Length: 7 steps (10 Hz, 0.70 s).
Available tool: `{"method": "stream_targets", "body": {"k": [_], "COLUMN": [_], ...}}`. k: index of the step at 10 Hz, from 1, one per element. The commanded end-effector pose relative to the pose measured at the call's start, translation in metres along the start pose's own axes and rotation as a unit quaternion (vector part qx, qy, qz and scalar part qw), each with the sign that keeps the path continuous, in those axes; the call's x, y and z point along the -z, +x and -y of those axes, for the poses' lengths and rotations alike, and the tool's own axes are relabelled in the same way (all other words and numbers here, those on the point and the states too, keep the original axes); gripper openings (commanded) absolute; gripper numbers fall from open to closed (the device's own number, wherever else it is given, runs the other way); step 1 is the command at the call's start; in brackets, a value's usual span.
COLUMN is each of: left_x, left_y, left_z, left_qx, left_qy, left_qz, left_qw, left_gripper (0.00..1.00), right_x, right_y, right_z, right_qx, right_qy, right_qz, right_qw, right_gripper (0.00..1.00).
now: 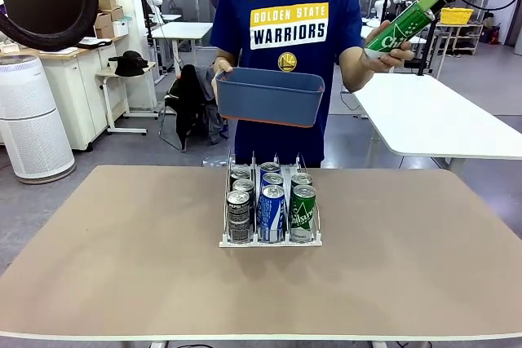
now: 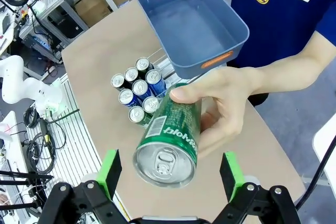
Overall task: Fill the beverage cans into the dispenser.
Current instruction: Pick up the Sprite handed by the human.
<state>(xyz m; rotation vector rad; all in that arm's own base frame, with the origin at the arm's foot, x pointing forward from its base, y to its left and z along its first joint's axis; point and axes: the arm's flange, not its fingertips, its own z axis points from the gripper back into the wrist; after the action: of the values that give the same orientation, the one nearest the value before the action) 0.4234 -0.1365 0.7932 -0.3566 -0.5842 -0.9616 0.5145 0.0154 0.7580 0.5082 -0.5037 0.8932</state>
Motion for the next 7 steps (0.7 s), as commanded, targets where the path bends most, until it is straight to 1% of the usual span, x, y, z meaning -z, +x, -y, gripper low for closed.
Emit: {"method": "stream_targets", "body": {"k": [1,2,4,7], "left_x": [0.001,0.001,0.001,0.001], "left_y": [-0.004,-0.004,-0.004,-0.004], "left_z": [-0.002,-0.002,-0.002,-0.002], "left_qx": [0.003,0.003,0.003,0.003], "left_qy": [-0.003,-0.003,-0.003,-0.003], "left_qz": [0.010,0.010,0.010,0.010], "left_qw": [1.000,1.000,1.000,1.000], "left_gripper": [1.00,1.00,1.00,1.00], "right_x": [0.008,0.012,0.023,0.029], "right_y": [-0.007,-0.006,-0.005,-0.007], "right_z": [-0.005,-0.007,-0.010,-0.008], "right_qx": [-0.011,-0.015,-0.014,-0.015], "right_qy": [0.013,0.012,0.012,0.012], "right_qz": [0.021,0.024,0.009,0.018], "right_qw": [1.000,1.000,1.000,1.000], "right_gripper": [1.00,1.00,1.00,1.00]}}
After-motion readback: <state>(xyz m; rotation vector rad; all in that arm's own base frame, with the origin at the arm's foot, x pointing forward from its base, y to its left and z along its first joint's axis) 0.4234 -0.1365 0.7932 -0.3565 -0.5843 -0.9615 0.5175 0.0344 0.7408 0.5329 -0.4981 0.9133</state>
